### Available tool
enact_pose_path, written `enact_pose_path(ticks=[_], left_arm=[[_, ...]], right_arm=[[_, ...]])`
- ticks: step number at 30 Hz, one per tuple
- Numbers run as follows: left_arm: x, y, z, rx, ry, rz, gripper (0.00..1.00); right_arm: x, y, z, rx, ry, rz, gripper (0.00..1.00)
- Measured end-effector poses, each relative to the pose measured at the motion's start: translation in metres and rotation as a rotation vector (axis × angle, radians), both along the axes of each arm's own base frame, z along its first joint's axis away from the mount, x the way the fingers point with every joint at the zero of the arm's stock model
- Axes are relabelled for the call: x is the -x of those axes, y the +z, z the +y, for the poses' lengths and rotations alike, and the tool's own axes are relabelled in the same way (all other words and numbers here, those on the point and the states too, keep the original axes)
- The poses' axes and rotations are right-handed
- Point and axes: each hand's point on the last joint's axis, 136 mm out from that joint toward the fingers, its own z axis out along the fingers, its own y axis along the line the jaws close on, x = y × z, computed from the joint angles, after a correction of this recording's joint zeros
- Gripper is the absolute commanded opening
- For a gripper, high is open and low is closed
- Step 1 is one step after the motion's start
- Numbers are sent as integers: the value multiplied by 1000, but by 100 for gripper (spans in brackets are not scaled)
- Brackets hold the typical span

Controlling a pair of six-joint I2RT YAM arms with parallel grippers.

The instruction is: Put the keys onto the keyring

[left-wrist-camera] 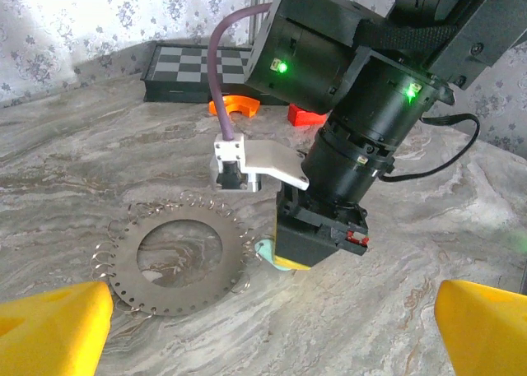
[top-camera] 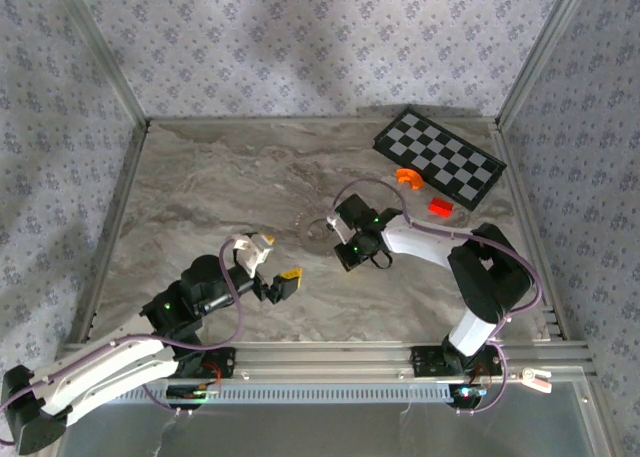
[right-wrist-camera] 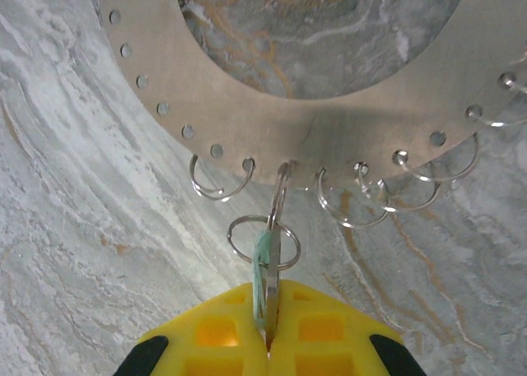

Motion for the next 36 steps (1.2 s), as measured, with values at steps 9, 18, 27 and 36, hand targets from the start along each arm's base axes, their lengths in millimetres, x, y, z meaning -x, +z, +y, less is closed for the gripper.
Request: enact_pose_path(ticks=[9,18,27,36], left_arm=[[0,-2,0,-8,0,1,100],[0,-2,0,-8,0,1,100],[-2,-6,-1,-29,2,1,100],[-8,-22,3,-88,40,30,99]], right_arm=[[4,-4,0,-3,-12,14,0],[6,-6,-1,-2,-18,23,1],[9,-9,-3,1,-20,33,4],[11,-3,-6,-16,-37,20,22]])
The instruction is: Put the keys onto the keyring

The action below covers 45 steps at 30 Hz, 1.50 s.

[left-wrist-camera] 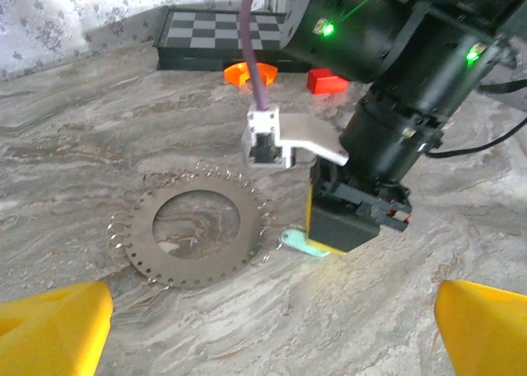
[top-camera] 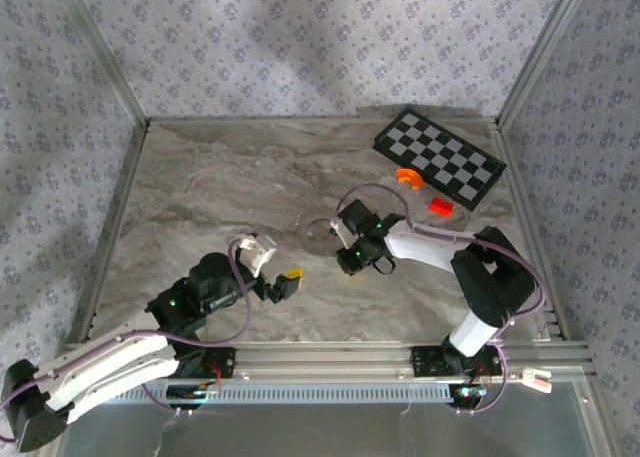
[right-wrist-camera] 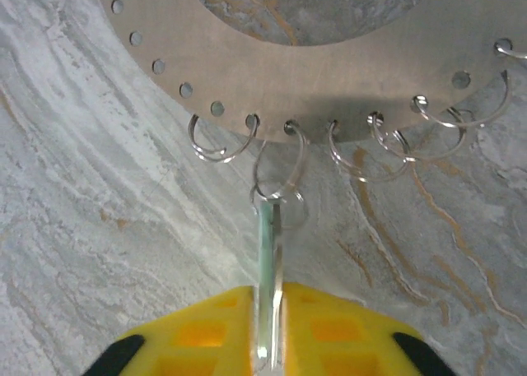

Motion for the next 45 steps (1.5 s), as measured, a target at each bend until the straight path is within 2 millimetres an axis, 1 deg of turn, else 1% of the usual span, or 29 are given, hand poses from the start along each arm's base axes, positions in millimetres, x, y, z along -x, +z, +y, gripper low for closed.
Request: enact_pose_path(ticks=[5,11,15,20,24,31,34,37,38,39,45], left_arm=[[-6,-3,10,-45,57,16,100],[-10,-3,20,-69,108,35,100],[-10,-5,26,-83,127,39,100],[-15,-9,36,-101,185,47,100],[-19,-13,45,-110,240,63,100],[-27,-6,63,-87,342,49,100],[-33,-3,73,-78,400,36,100],[-37,0,81,-81,446,21,100],[-38,0,84,-85,463,15,100],[-40,0,87,-91,477,9,100],[-52,9,105,-85,581,-41,100]], right_arm=[[0,11,-2,-17,-7,-29,28],[-3,23,-3,-36,-14,-70,32],[-2,26,-6,-36,-22,-84,35],[-1,29,-7,-42,-31,-93,42],[-1,34,-9,-59,-39,-116,54],[-1,47,-14,-95,-44,-182,70],[-3,54,-17,-118,-52,-218,80],[-5,60,-25,-133,-80,-254,87],[-7,63,-28,-137,-93,-270,96],[-9,66,-32,-140,-104,-288,100],[-22,84,-64,-164,-218,-422,100]])
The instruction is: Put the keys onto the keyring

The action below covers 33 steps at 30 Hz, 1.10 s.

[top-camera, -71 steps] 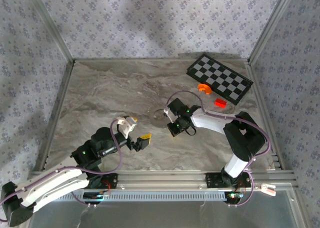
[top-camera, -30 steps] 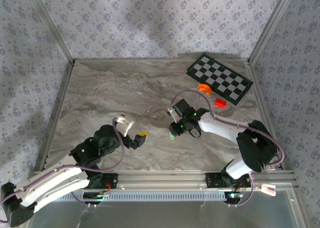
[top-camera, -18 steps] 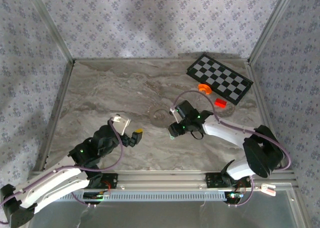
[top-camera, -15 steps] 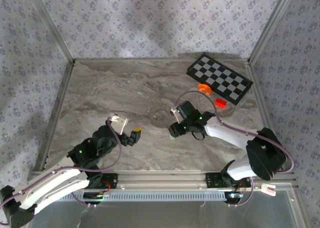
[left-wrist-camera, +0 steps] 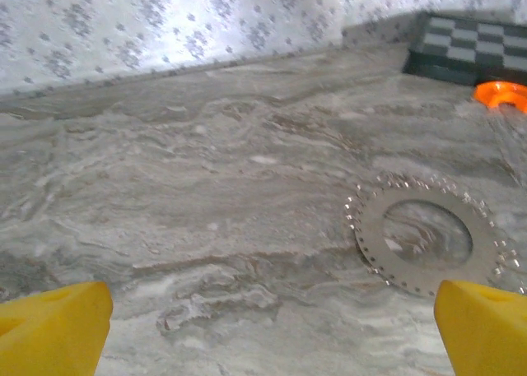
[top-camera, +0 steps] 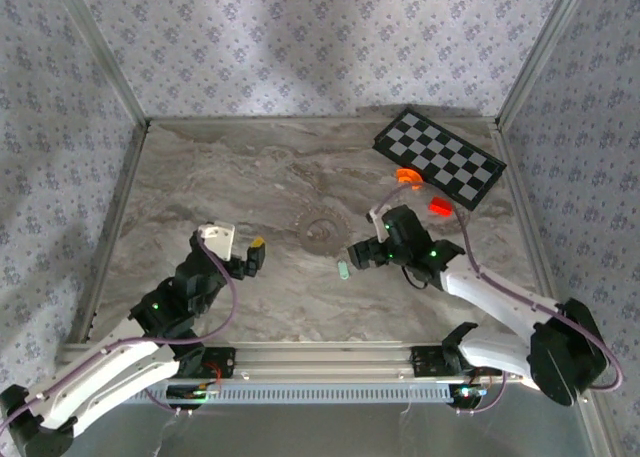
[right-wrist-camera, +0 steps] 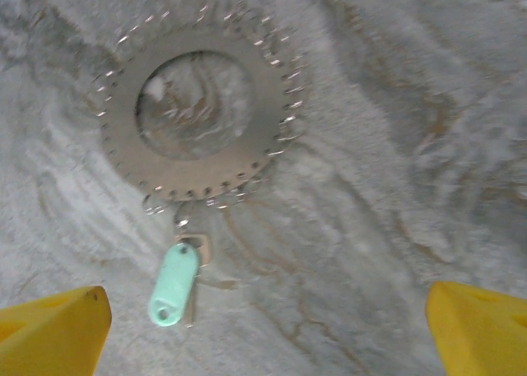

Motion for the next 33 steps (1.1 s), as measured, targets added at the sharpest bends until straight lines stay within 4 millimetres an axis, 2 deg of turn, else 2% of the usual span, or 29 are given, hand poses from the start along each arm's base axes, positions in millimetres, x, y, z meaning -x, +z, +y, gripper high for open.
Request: enact_pose_path(ticks=[3,8,12,14,20,25,27,29,33], left_arm=[[-9,3,12,6,65,-33,100],[-25,-6,38,-64,193,-18,100],[-32,-7,56,-118,279,-31,100],[-36,-5,70,-126,337,-41,100],[-44,-11,108,-156,504,-30,100],[-41,-40,126,-212,557,-9,100],[-39,-53,130,-247,560,9,100],[-39,-59,134,-269,563,19,100],[-45,-62,136,-282,552,14,100]], right_arm=[[-11,3,-24,-1,-105,-56,100],[-27,2,-83,8,-357,-107,100],[-30,0,-132,-34,-554,-134,100],[-27,0,-149,-40,-623,-151,100],[-16,22,-175,-68,-721,-303,100],[-3,38,-193,-45,-742,-500,100],[2,34,-197,-31,-739,-554,100],[5,22,-201,0,-744,-560,100],[9,-2,-209,80,-751,-533,99]])
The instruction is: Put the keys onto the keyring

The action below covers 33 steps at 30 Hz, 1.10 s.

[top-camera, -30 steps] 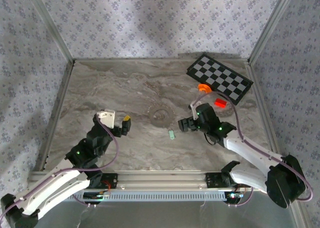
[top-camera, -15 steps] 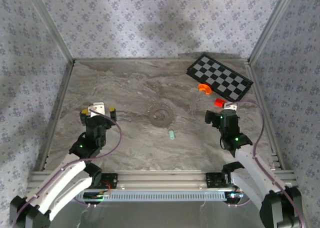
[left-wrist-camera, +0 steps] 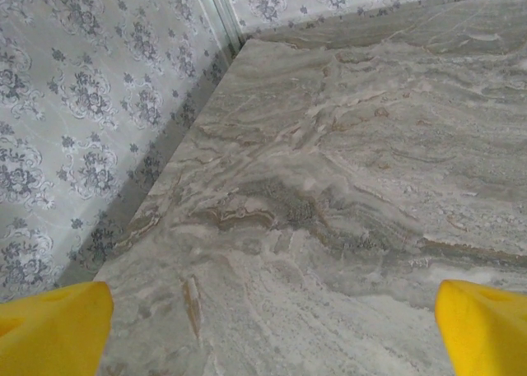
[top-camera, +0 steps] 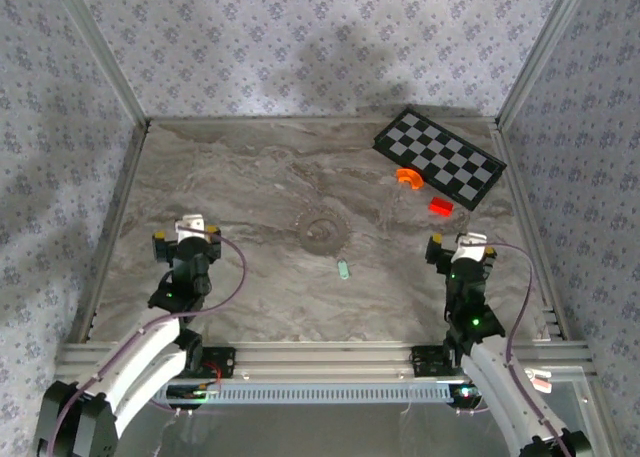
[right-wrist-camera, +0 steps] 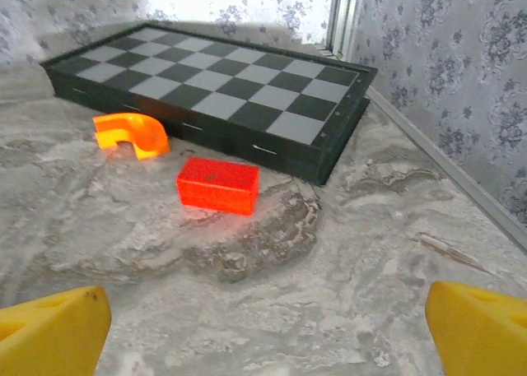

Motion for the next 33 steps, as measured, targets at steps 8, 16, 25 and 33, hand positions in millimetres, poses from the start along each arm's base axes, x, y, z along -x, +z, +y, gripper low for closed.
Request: enact_pose_path(ticks=[8,16,25,33], left_arm=[[-6,-28,11,24,14,50,100],[-18,-48,9,44,-6,100,100],[-52,-42,4,58,-10,76,100],[-73,-43,0,63,-20,57,100]], right_arm=[[-7,-14,-8,42,-39,63,99],[-19,-20,-15,59,-70,95,100],[-36,-23,-33,16,-126,77,100],[-66,-22,-25,-9,-78,66,100]])
